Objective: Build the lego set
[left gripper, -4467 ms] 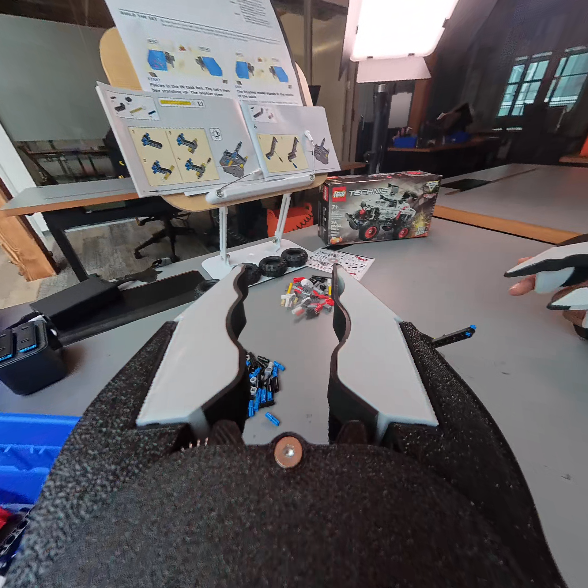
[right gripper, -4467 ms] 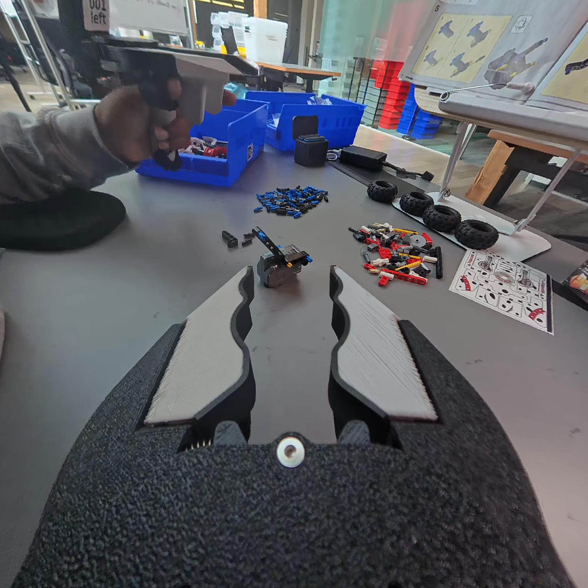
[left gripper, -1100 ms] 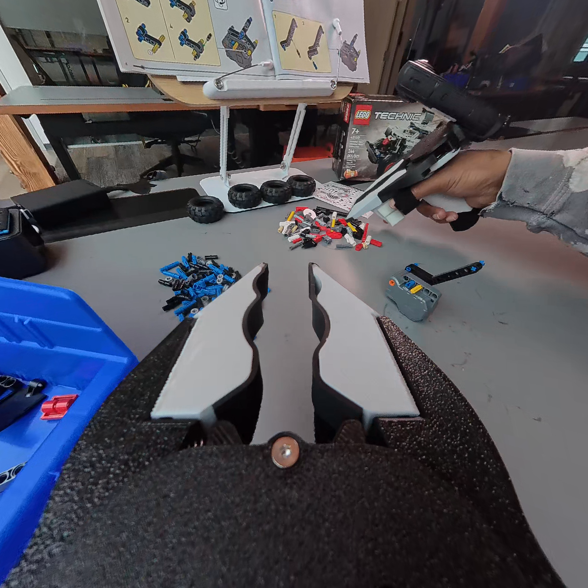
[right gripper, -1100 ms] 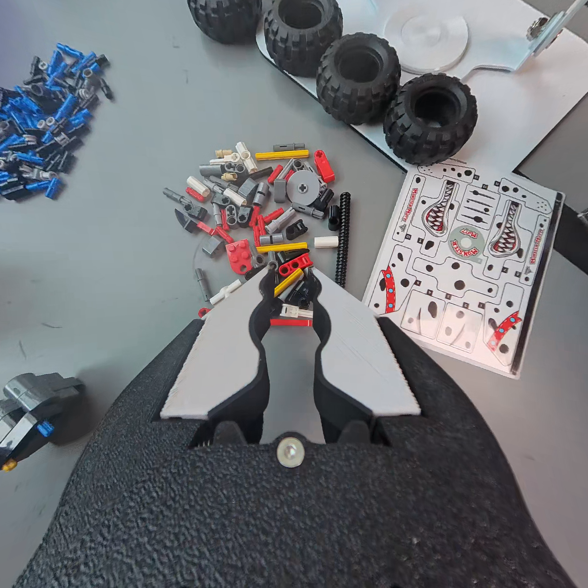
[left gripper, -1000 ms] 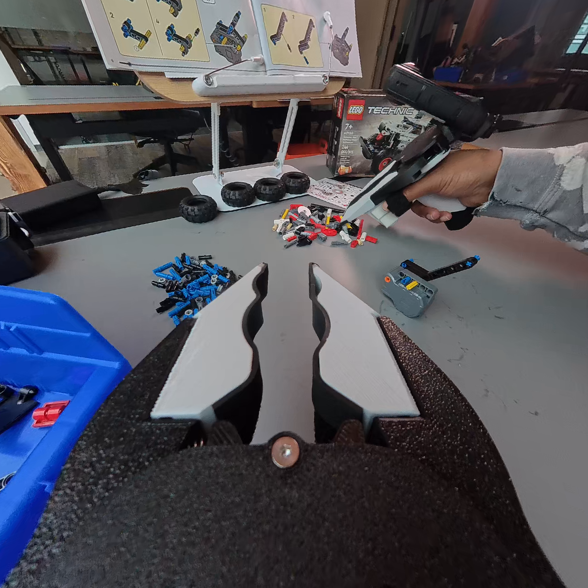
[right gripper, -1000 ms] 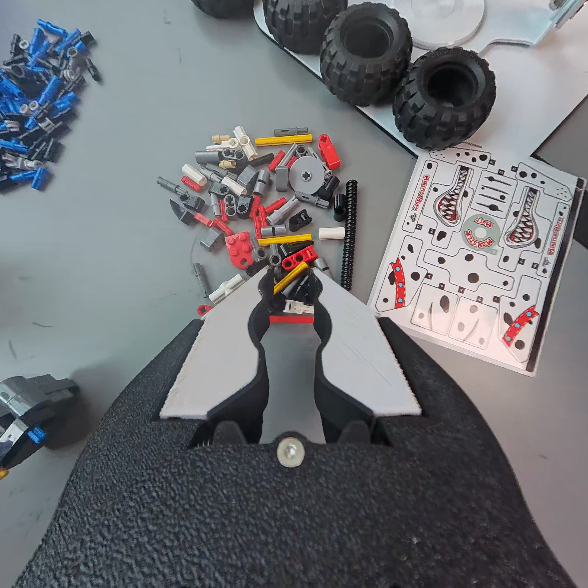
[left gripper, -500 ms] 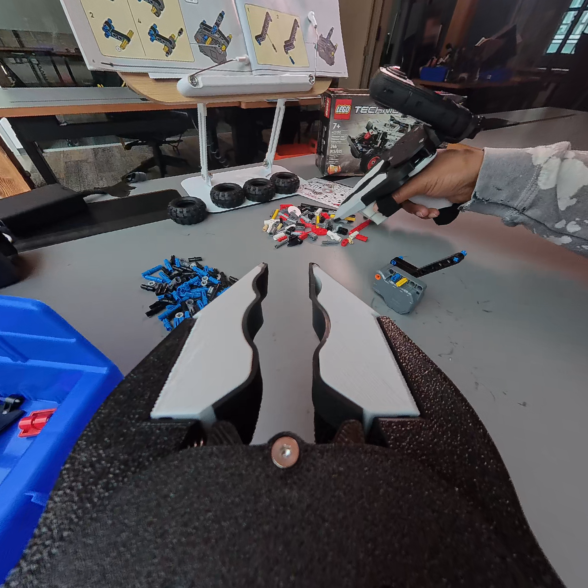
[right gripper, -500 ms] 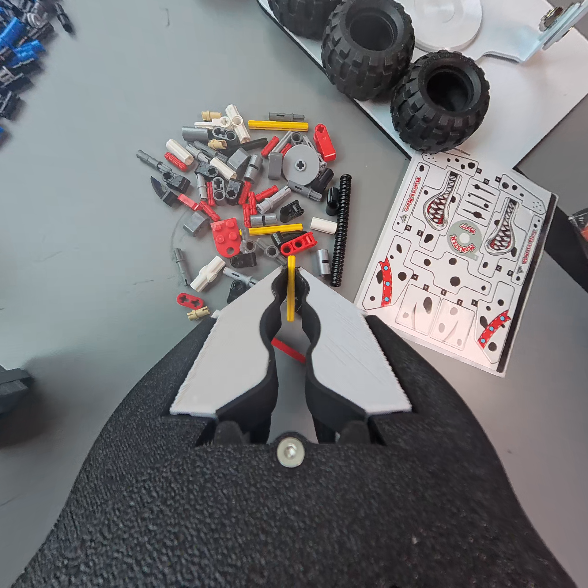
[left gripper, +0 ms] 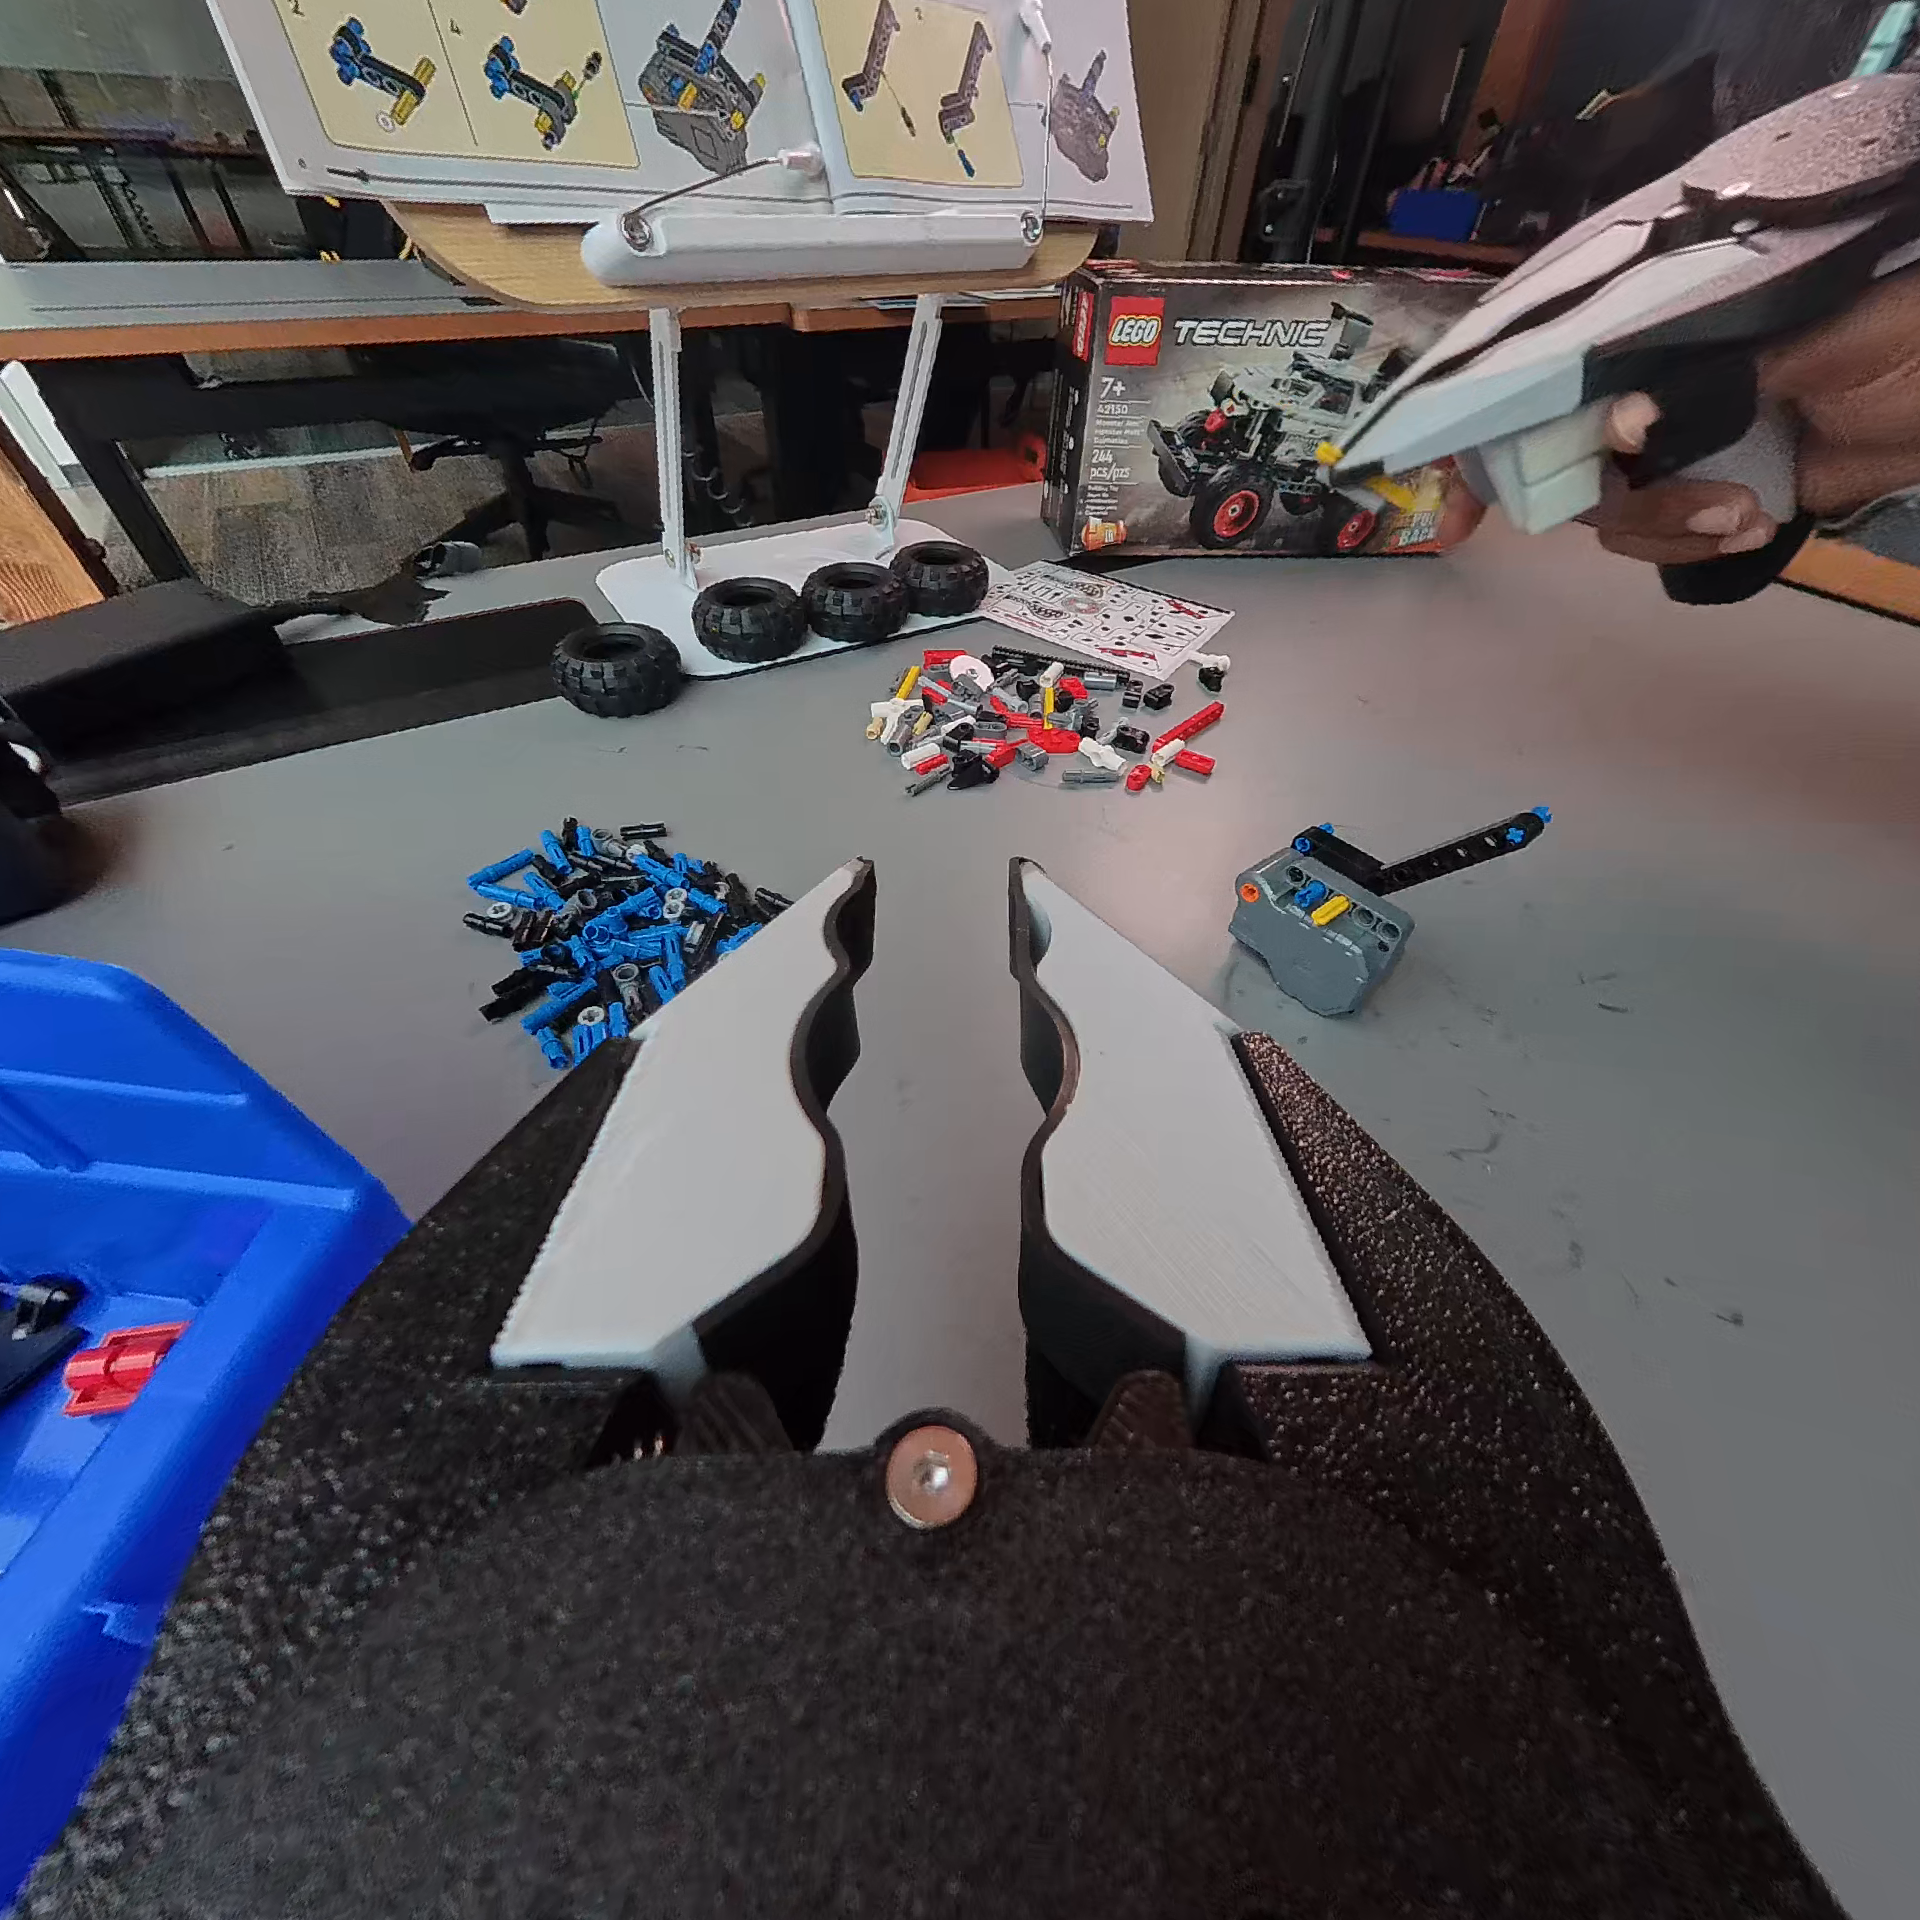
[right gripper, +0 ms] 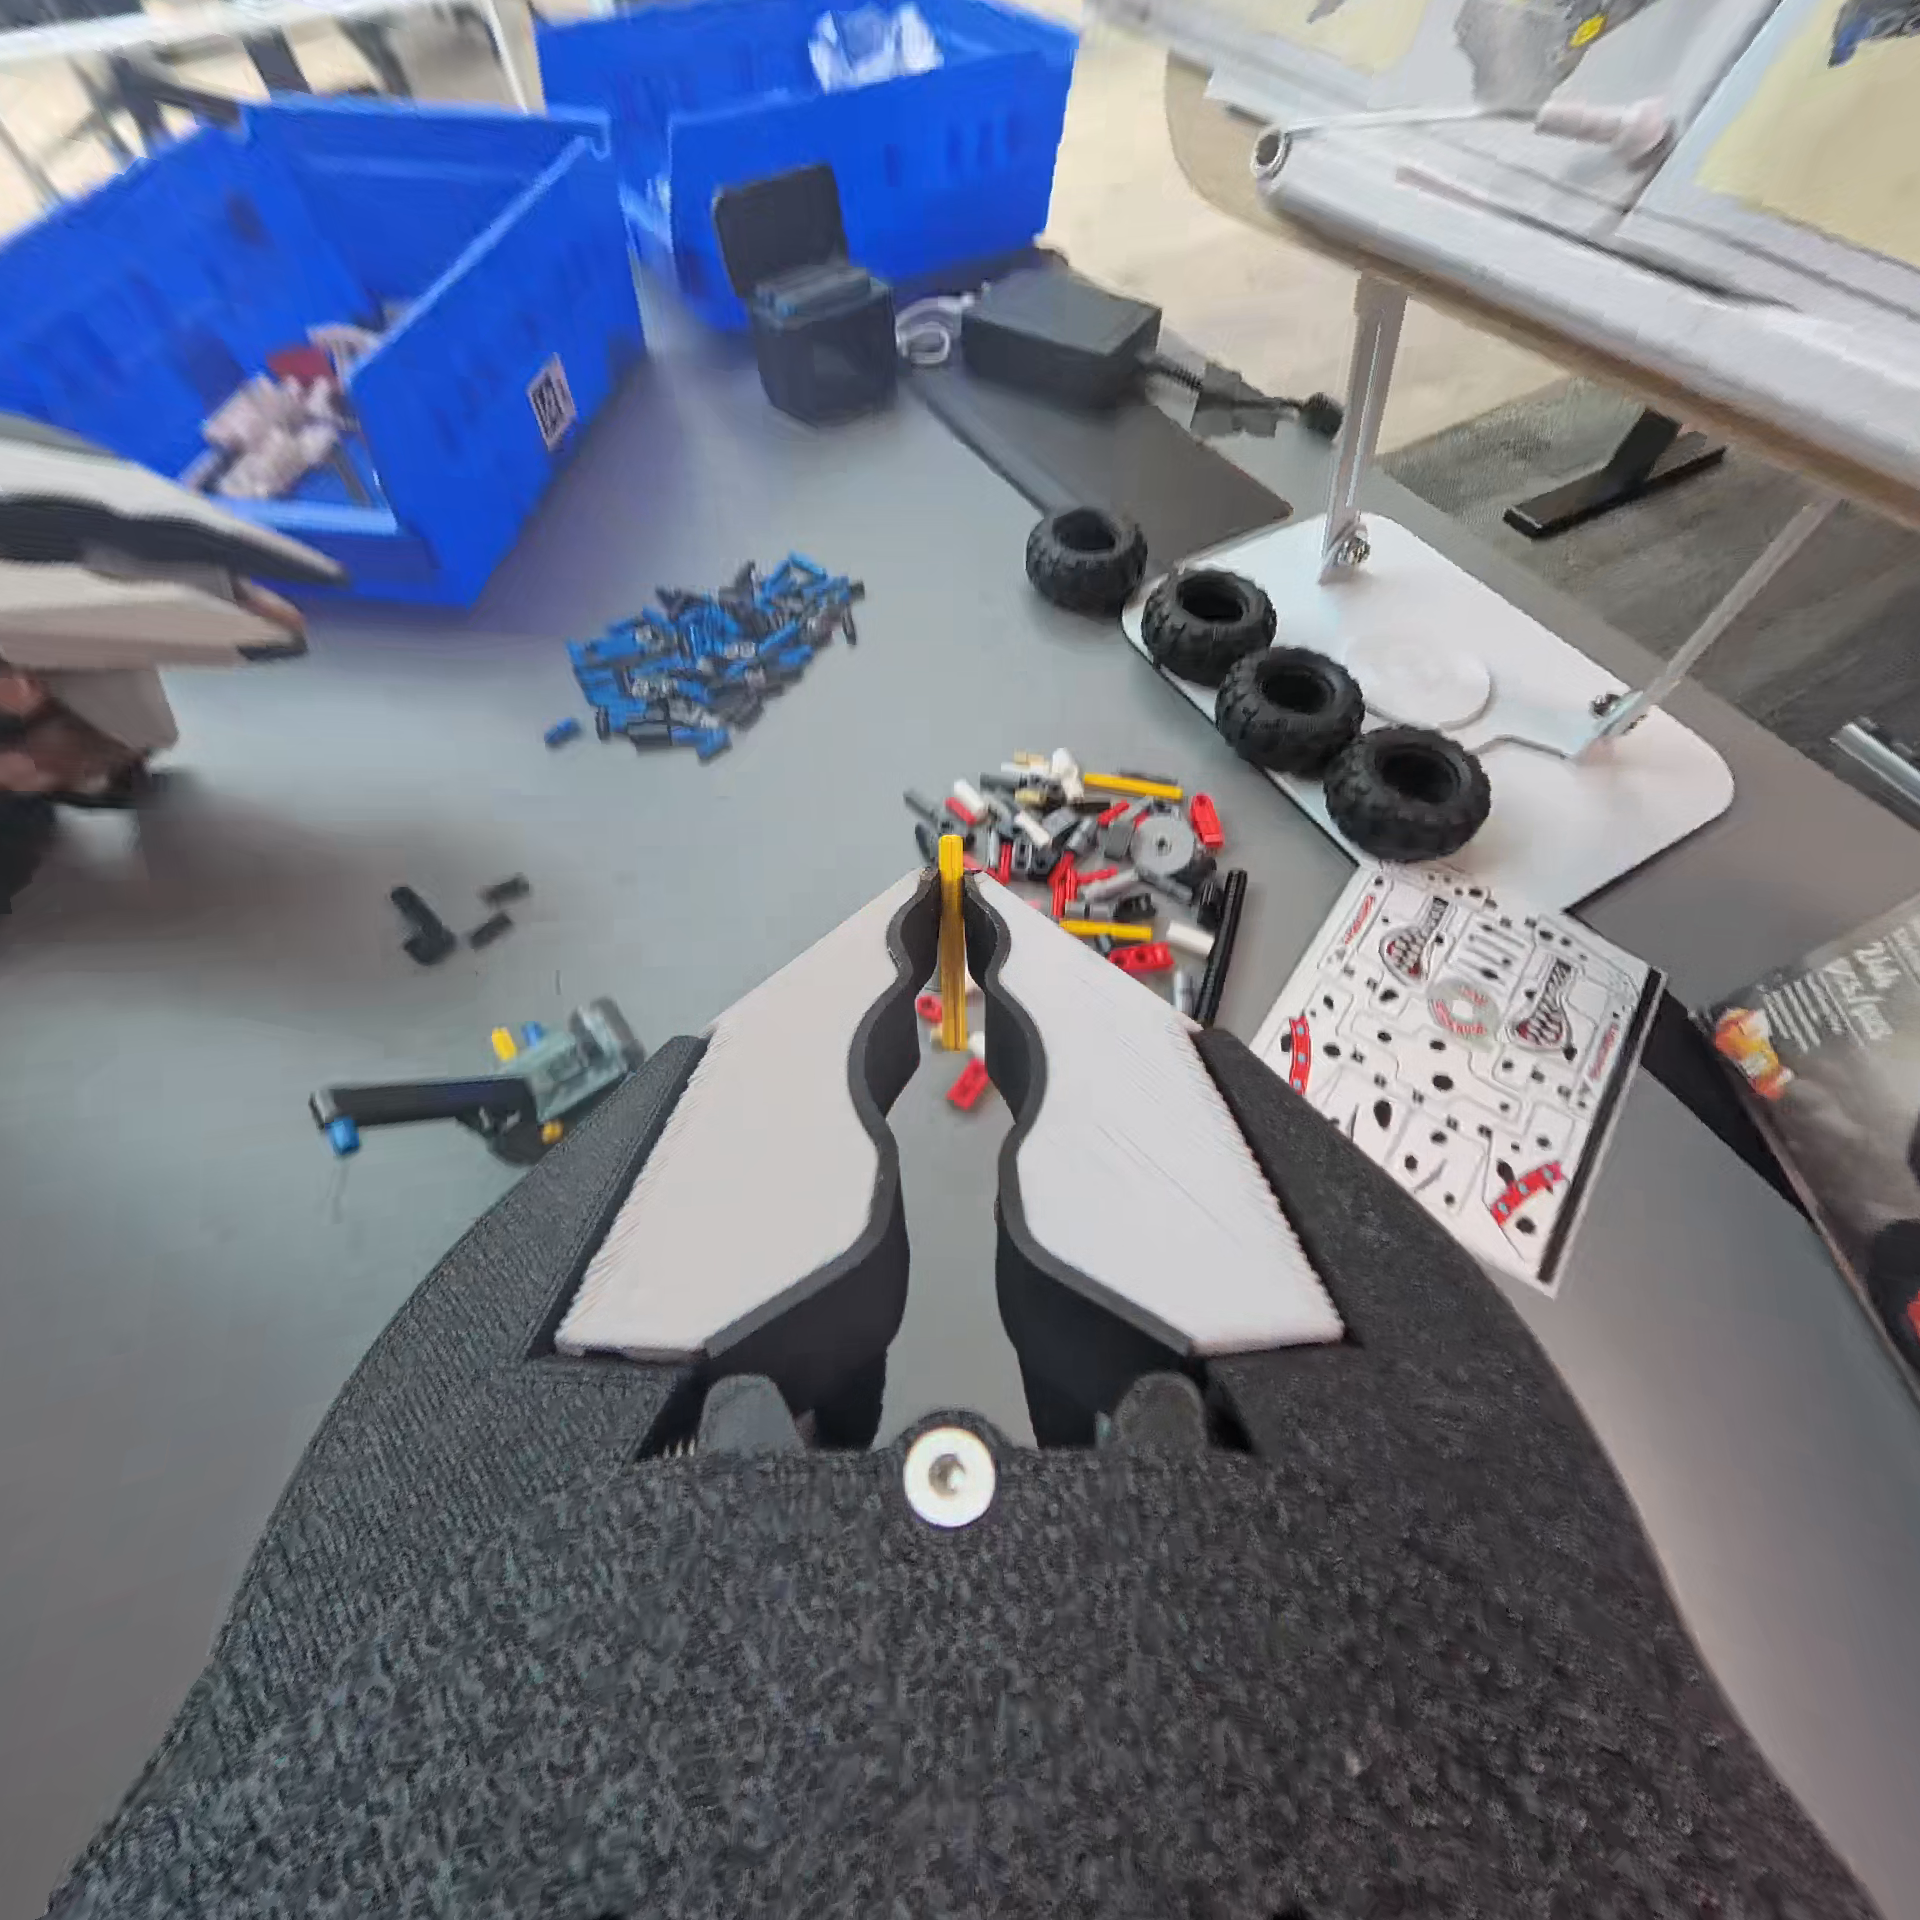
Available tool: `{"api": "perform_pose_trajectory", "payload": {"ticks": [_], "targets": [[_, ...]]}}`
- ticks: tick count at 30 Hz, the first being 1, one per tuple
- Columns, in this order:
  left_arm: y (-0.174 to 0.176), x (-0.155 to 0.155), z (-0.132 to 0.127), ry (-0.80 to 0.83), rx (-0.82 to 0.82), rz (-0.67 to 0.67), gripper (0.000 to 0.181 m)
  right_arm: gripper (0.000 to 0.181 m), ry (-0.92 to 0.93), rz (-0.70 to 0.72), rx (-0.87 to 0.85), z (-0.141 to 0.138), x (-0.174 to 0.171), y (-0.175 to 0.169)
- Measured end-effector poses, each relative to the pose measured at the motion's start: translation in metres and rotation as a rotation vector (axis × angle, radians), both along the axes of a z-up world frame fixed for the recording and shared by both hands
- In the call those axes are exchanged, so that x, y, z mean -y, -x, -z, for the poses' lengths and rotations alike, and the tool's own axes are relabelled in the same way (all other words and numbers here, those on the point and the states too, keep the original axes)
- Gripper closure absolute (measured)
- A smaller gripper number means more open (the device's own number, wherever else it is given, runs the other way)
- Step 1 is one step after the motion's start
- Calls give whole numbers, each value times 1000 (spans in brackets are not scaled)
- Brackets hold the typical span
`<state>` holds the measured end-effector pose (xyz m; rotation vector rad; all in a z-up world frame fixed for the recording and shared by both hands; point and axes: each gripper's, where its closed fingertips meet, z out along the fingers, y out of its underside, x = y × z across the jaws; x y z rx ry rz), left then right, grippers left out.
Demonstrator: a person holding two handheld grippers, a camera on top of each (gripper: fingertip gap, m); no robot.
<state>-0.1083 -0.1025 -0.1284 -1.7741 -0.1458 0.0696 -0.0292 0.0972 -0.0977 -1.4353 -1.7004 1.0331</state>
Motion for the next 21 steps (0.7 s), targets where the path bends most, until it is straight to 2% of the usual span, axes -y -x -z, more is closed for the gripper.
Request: {"api": "perform_pose_trajectory", "payload": {"ticks": [5, 9, 12, 21], "targets": [[0, -1, 1, 1, 9, 4, 155, 177, -41, -40, 308, 68, 38, -69], [-2, -3, 3, 11, -11, 8, 155, 177, -28, -35, 373, 107, 60, -91], [-2, -4, 5, 16, -27, 7, 155, 177, -41, -26, 372, 115, 68, -90], [-1, -7, 9, 34, -63, -5, 154, 177, -101, -32, 351, 113, 81, -82]]}}
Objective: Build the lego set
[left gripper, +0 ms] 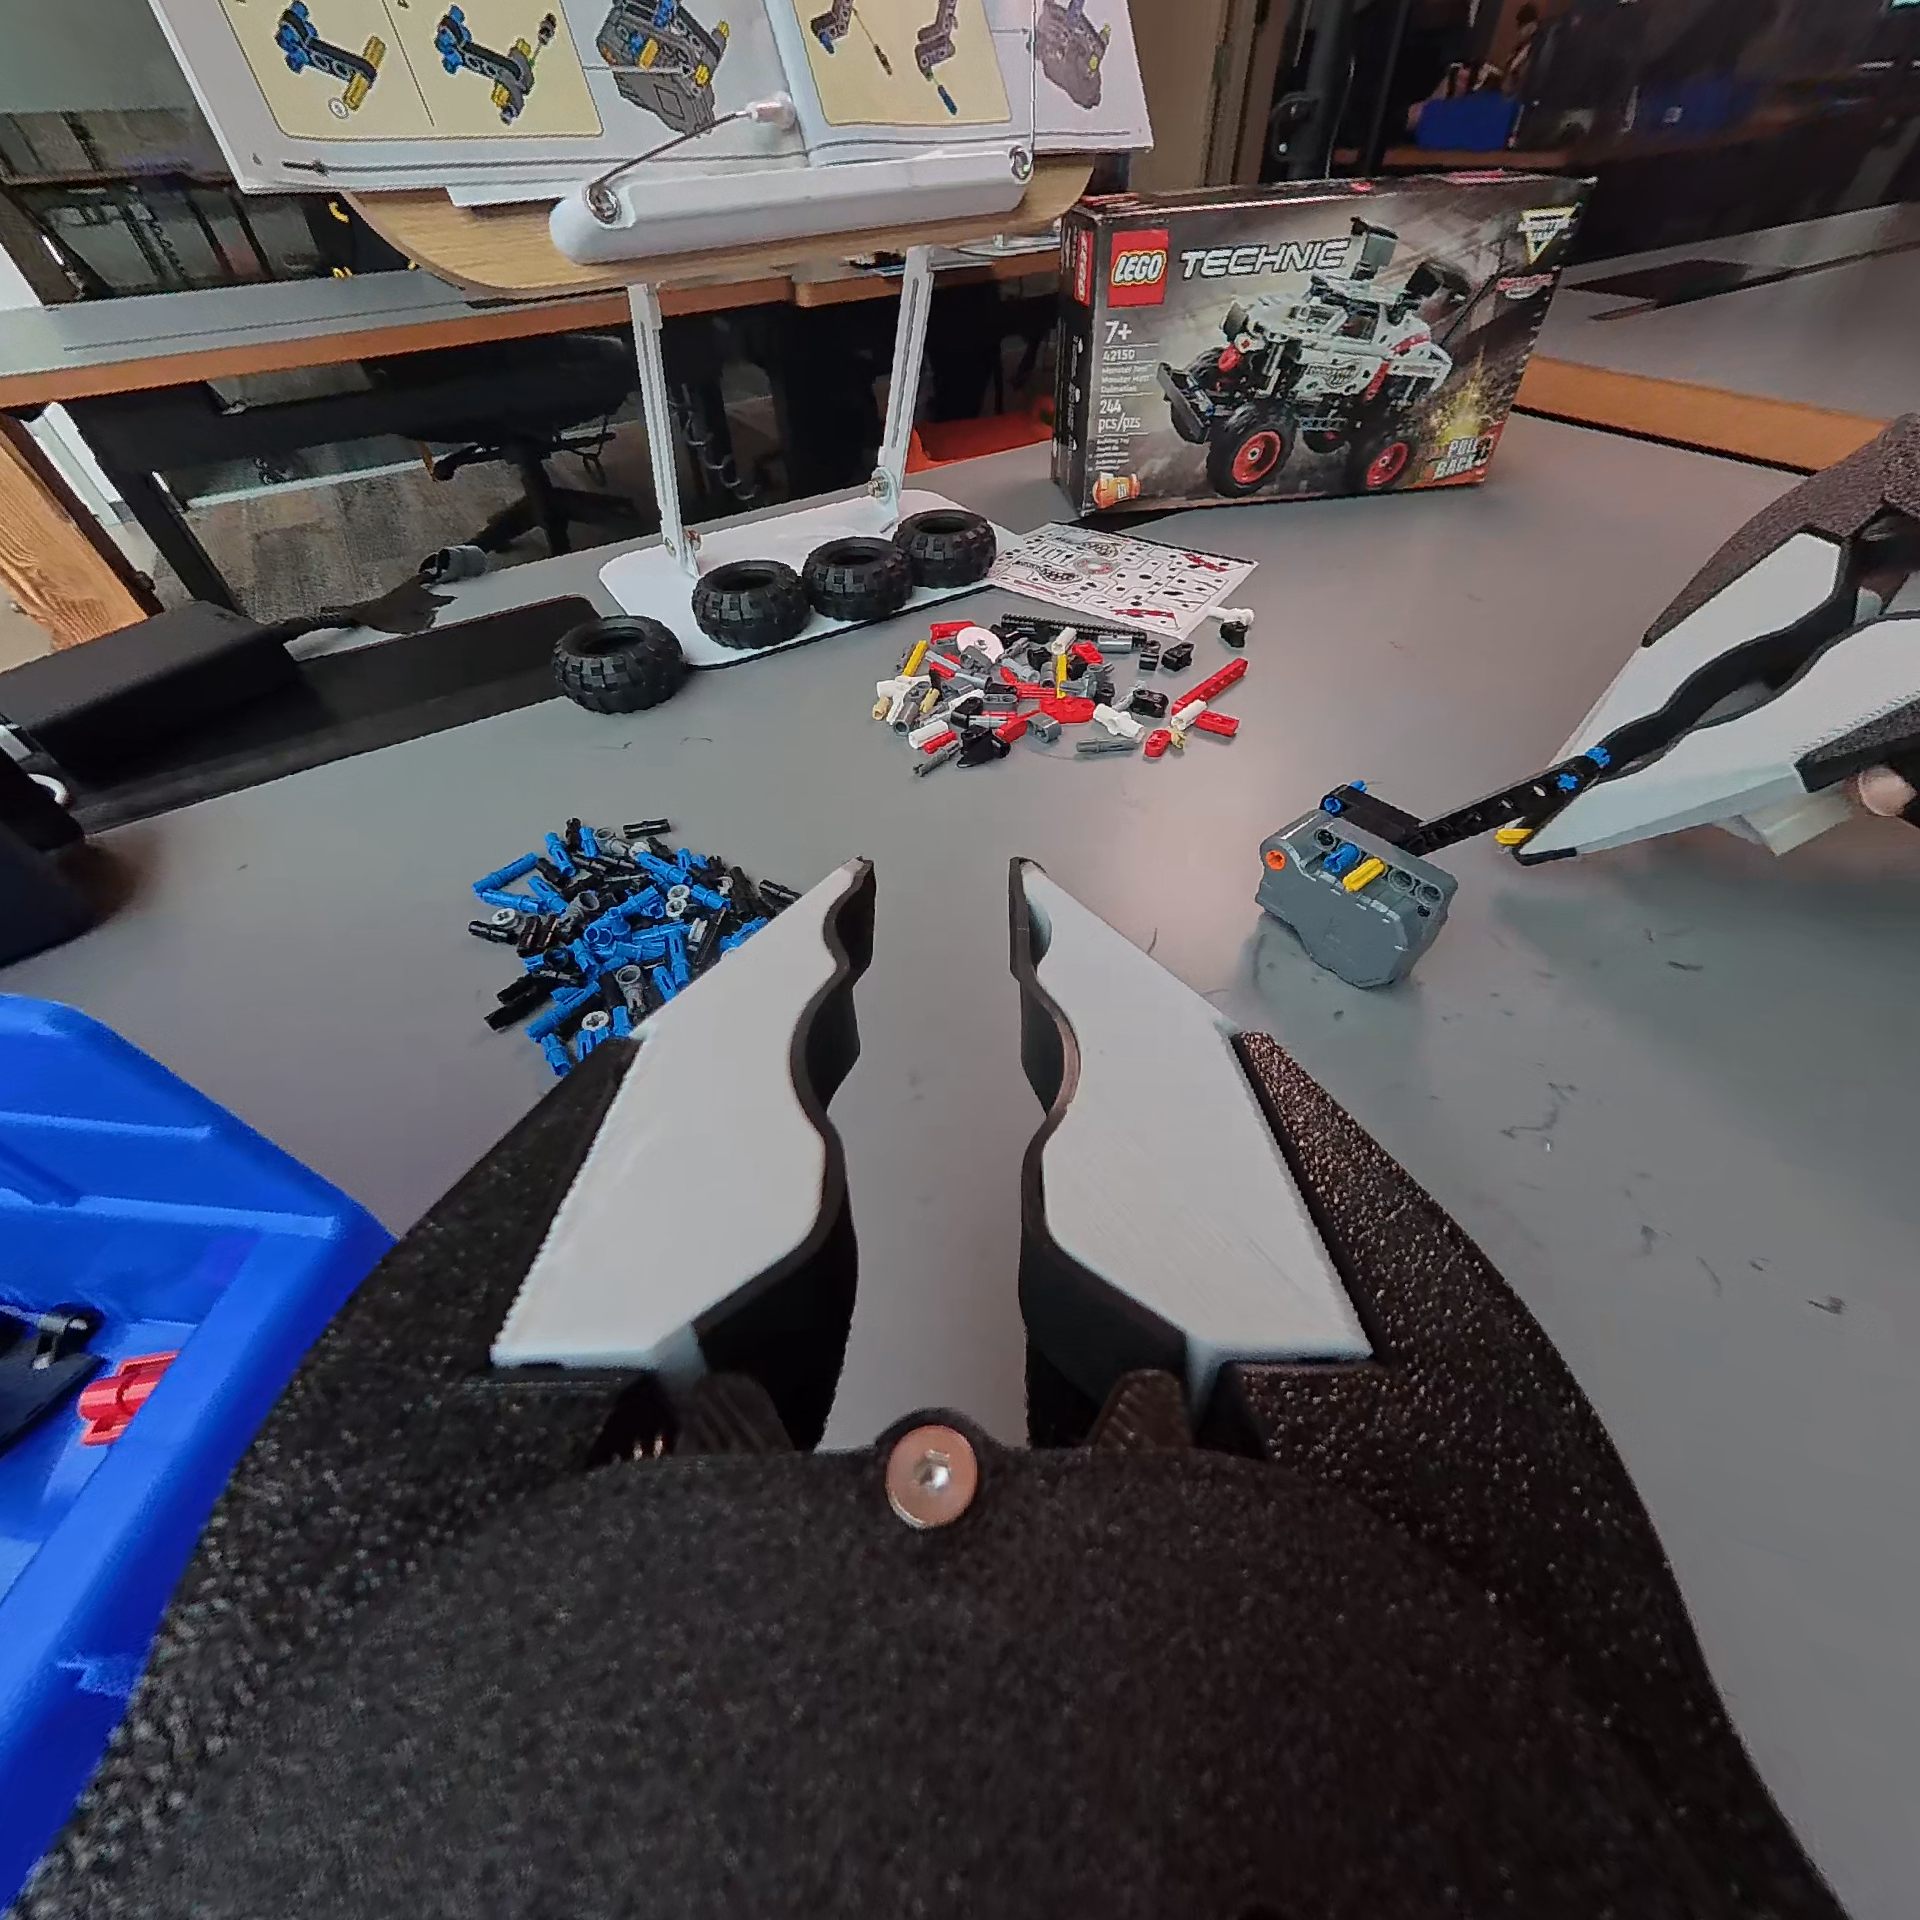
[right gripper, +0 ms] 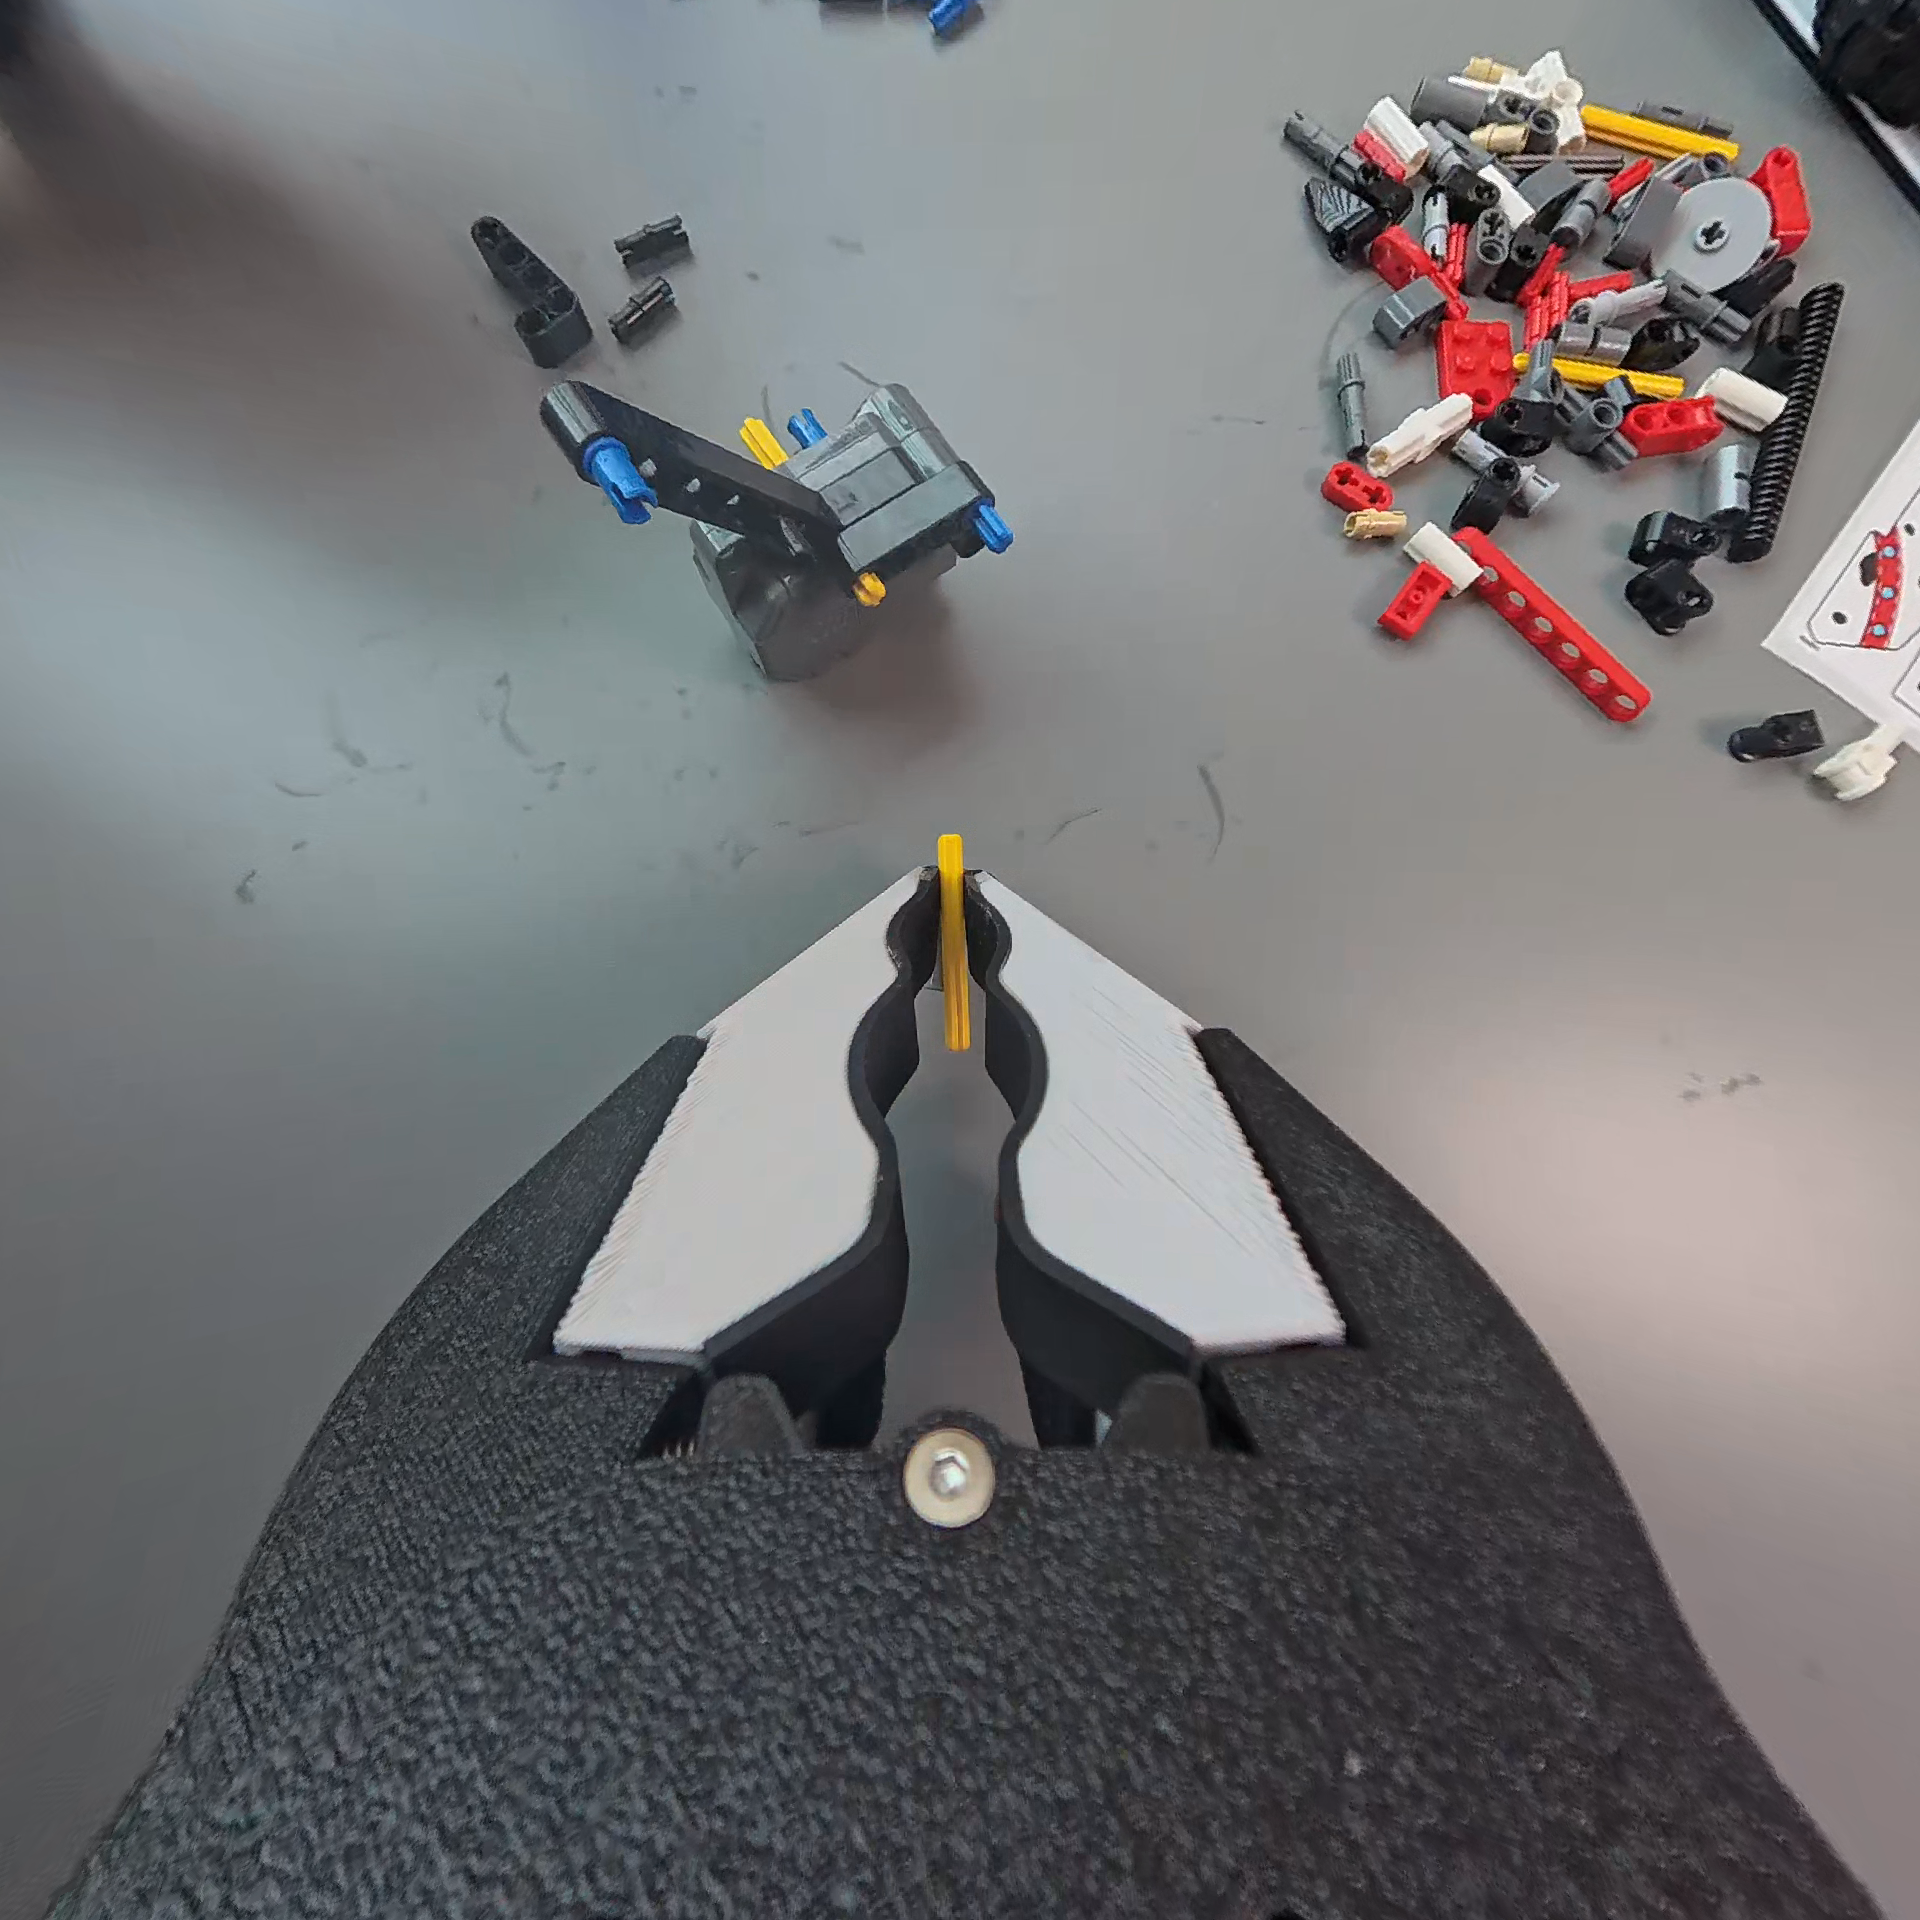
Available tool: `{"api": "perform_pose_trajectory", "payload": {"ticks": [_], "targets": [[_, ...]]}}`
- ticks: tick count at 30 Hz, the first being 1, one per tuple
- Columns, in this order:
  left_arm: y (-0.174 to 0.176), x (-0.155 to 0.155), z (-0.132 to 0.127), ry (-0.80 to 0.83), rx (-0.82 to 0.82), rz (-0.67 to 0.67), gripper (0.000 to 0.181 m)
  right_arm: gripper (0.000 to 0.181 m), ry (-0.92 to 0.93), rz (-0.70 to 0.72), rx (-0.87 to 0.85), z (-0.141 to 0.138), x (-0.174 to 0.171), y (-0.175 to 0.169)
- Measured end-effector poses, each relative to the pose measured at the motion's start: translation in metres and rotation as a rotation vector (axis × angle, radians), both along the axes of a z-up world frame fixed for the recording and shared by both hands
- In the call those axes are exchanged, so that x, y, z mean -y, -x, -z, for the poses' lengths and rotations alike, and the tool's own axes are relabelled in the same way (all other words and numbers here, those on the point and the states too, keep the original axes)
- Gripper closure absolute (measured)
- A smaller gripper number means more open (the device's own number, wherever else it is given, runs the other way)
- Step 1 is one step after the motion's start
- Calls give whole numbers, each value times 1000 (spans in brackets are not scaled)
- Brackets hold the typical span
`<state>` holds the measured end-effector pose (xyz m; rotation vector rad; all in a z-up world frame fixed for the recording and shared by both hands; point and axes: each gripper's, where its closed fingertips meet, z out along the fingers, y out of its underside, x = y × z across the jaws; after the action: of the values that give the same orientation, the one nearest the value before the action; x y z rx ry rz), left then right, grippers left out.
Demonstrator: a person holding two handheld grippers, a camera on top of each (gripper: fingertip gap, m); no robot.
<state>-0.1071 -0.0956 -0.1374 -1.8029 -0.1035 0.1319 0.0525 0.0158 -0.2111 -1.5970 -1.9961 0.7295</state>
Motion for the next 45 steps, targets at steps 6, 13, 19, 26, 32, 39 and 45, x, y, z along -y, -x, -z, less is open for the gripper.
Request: {"api": "perform_pose_trajectory", "payload": {"ticks": [6, 13, 19, 26, 32, 39, 45], "targets": [[-1, -1, 2, 6, 1, 6, 154, 177, 23, 2, -14, 4, 2, 6], [0, -4, 5, 14, 11, 7, 153, 171, -14, 6, -5, 7, -1, 10], [1, -3, 4, 10, 10, 3, 153, 154, 45, 27, -103, -12, -3, 13], [3, -2, 1, -3, 21, -2, 153, 126, 124, 128, -500, -91, -28, 12], [3, -2, 1, -6, 20, 1, 153, 181, 127, 184, -616, -106, -55, 27], [2, 1, -5, -25, 13, 2, 153, 159, 51, 169, -343, -63, -105, 123], [6, 5, -9, -47, 30, -6, 153, 157, 26, 141, -87, -18, -125, 180]]}}
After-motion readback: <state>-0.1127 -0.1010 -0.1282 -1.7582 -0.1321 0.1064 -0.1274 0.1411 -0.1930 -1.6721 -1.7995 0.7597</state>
